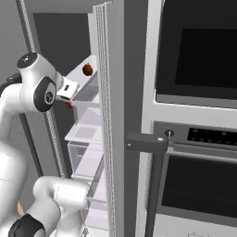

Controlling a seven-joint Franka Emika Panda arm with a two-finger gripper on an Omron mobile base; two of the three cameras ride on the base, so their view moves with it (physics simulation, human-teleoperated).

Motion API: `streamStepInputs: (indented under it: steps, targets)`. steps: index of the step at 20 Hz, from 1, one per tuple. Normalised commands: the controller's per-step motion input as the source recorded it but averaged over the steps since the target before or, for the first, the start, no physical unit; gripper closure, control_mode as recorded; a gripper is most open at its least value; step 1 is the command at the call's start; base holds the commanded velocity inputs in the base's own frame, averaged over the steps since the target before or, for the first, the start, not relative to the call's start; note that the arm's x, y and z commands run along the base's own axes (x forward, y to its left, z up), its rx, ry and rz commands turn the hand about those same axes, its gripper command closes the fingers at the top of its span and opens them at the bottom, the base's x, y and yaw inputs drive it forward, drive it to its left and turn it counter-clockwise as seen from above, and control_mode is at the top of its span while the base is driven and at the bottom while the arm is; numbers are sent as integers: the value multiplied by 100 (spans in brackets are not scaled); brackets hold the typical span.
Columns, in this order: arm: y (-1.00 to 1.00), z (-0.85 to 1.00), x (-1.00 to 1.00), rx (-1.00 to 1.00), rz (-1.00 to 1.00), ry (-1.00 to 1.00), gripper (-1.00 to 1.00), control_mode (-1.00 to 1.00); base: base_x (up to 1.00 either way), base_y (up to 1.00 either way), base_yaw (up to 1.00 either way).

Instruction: Place one bell pepper and one steak in each tupperware on the nearby counter, to pack two identical lunches.

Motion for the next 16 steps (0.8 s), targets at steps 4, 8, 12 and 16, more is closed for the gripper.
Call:
streamStepInputs:
  steps: [4, 8, 12, 16]
  targets:
    - [8, 0, -100, 0, 15, -19, 100, -100, 0, 0, 0]
    - [15, -2, -100, 0, 15, -15, 100, -100, 0, 0, 0]
    - [19, 0, -100, 0, 13, -1, 100, -100, 0, 0, 0]
    - [31, 13, -100, 0, 7, 0, 100, -100, 0, 0, 0]
